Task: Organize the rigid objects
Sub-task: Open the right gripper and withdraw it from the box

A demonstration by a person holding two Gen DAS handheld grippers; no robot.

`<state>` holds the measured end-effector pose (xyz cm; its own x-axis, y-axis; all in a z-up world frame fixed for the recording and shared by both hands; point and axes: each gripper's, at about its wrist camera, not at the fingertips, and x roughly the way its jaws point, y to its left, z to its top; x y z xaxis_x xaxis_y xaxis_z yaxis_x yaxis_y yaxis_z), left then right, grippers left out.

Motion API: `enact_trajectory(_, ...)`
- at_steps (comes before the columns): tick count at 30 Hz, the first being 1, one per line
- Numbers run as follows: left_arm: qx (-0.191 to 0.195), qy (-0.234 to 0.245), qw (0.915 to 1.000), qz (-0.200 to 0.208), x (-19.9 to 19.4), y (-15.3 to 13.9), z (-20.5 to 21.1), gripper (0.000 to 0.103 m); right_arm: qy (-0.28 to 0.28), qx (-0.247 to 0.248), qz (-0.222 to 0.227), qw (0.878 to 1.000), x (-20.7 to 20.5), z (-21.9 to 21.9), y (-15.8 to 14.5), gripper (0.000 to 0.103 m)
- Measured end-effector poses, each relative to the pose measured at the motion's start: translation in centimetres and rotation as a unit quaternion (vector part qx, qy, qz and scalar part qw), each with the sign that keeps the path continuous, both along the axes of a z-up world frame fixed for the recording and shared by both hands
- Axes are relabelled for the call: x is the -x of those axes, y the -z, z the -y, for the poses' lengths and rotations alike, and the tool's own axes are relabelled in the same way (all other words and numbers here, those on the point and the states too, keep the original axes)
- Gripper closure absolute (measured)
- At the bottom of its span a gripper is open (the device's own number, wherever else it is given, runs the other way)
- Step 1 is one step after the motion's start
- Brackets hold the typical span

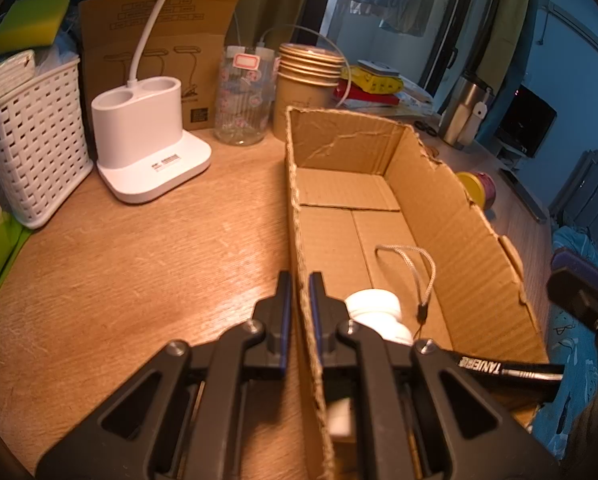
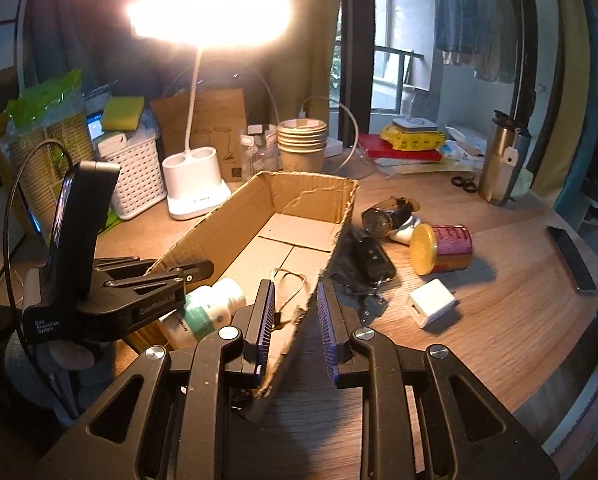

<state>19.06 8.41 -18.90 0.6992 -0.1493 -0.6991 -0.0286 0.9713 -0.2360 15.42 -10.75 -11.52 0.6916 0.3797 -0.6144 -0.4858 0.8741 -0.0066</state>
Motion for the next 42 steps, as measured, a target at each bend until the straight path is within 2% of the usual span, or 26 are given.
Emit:
enact_trajectory(7, 0.000, 0.000, 1.0000, 0.000, 0.0, 0.0, -0.1, 0.094, 0.017, 0.001, 0.008, 1.000, -0.4, 1.4, -0.4, 0.078)
enact_trajectory(12, 0.000, 0.000, 1.0000, 0.000, 0.0, 0.0, -0.1, 0.094, 0.038, 0.008, 0.017, 0.999, -1.2, 2.6, -0.5, 0.071)
enact_trajectory(18, 0.000, 0.000, 1.0000, 0.000, 0.0, 0.0, -0.1, 0.094, 0.069, -0.002, 0.005, 0.998, -2.3, 4.7, -0.1, 0.069)
enact_trajectory(21, 0.000, 0.000, 1.0000, 0.000, 0.0, 0.0, -0.1, 0.094, 0.054, -0.013, -0.005, 0.998, -1.9, 4.7, 0.1, 0.067)
enact_trajectory(23, 0.000, 0.000, 1.0000, 0.000, 0.0, 0.0, -0.1, 0.094, 0.034, -0.014, -0.010, 0.999, -1.1, 4.0, 0.3, 0.062)
enact_trajectory(28, 0.000, 0.000, 1.0000, 0.000, 0.0, 0.0, -0.1, 0.094, -0.024, -0.027, -0.013, 0.999, 1.5, 3.0, 0.4, 0.059)
enact_trajectory(34, -0.001, 0.000, 1.0000, 0.000, 0.0, 0.0, -0.2, 0.094, -0.061, -0.045, -0.025, 0.997, 3.1, 3.0, 0.0, 0.053)
enact_trajectory(35, 0.000, 0.000, 1.0000, 0.000, 0.0, 0.0, -0.1, 0.094, -0.067, -0.047, -0.033, 0.996, 3.2, 2.9, 0.1, 0.050)
enact_trajectory(42, 0.000, 0.000, 1.0000, 0.000, 0.0, 0.0, -0.1, 0.094, -0.075, -0.028, -0.055, 0.995, 3.3, 1.9, 1.3, 0.050)
